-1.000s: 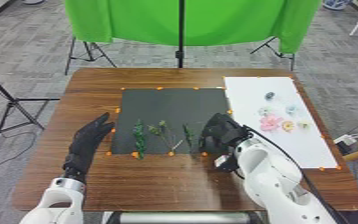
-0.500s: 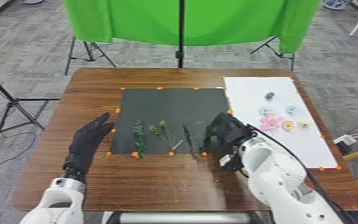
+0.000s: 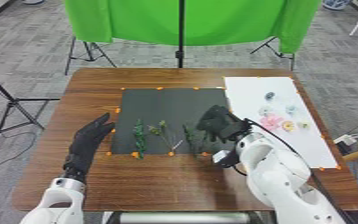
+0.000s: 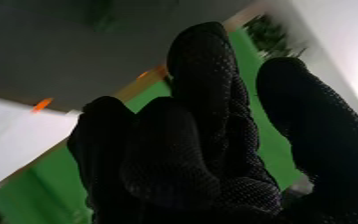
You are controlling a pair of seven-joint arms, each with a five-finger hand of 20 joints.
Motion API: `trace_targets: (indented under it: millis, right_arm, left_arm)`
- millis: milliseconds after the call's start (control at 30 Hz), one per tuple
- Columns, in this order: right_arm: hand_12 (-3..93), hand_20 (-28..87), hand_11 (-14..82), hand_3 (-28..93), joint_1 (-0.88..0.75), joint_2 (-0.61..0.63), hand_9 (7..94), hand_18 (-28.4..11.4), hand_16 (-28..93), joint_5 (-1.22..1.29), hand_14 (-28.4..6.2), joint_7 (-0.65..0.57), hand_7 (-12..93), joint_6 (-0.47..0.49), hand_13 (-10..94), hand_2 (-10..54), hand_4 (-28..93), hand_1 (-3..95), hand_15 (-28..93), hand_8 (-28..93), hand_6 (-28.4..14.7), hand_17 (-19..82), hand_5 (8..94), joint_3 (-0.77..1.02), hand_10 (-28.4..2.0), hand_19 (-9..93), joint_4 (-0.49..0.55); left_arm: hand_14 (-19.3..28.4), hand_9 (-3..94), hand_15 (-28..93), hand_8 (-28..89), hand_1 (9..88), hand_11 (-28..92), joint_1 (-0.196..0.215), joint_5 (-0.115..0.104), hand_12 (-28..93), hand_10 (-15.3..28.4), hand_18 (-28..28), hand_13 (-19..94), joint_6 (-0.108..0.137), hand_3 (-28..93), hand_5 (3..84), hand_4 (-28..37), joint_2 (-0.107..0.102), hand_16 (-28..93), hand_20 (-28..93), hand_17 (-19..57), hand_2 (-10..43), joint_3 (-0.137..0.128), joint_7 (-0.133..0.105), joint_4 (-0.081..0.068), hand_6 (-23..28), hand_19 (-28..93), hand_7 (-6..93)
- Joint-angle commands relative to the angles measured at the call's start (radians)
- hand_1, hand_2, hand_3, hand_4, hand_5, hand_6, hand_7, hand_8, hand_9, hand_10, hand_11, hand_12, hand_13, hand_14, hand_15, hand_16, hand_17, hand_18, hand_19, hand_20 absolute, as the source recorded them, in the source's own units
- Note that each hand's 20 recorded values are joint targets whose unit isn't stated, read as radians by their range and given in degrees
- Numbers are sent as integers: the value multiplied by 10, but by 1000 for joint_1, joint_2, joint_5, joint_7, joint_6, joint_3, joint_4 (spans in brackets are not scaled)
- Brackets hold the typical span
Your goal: Arrange flowers
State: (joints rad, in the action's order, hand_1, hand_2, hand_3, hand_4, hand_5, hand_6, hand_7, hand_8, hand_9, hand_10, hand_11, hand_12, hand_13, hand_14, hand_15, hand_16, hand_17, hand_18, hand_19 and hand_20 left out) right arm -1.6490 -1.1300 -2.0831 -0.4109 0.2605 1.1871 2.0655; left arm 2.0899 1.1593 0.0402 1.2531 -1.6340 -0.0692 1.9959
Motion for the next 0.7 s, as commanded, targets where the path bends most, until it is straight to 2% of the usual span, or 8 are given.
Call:
trace_targets:
  millis: [33, 433, 700]
  right_arm:
    - [301, 696, 496, 684, -29, 0, 860, -129, 346, -18, -46, 8, 146, 58, 912, 78, 126, 301, 682, -59, -27, 697, 708, -49, -141, 932, -10]
    - [298, 693, 494, 687, -62, 23, 863, -129, 343, -33, -46, -20, 145, 80, 915, 79, 136, 294, 682, -60, -24, 698, 712, -9, -141, 932, -38]
    - [299, 693, 493, 694, -48, 24, 864, -129, 343, -29, -46, -24, 147, 66, 915, 79, 130, 288, 681, -65, -23, 698, 716, 22, -141, 932, -44]
  left_arm:
    - [128, 424, 80, -60, 213, 133, 6, -3, 110, 130, 98, 303, -10, 664, 390, -263, 6, 0, 157, 48, -15, 4, 15, -1, 48, 12, 42]
    - [127, 421, 81, -60, 213, 134, 6, -3, 107, 129, 98, 301, -14, 662, 388, -264, 6, 0, 158, 49, -13, 2, 20, -2, 47, 13, 41]
    - [127, 421, 80, -58, 213, 132, 5, -3, 109, 129, 98, 299, -13, 661, 387, -260, 7, 1, 158, 48, -14, 4, 13, -3, 47, 13, 39]
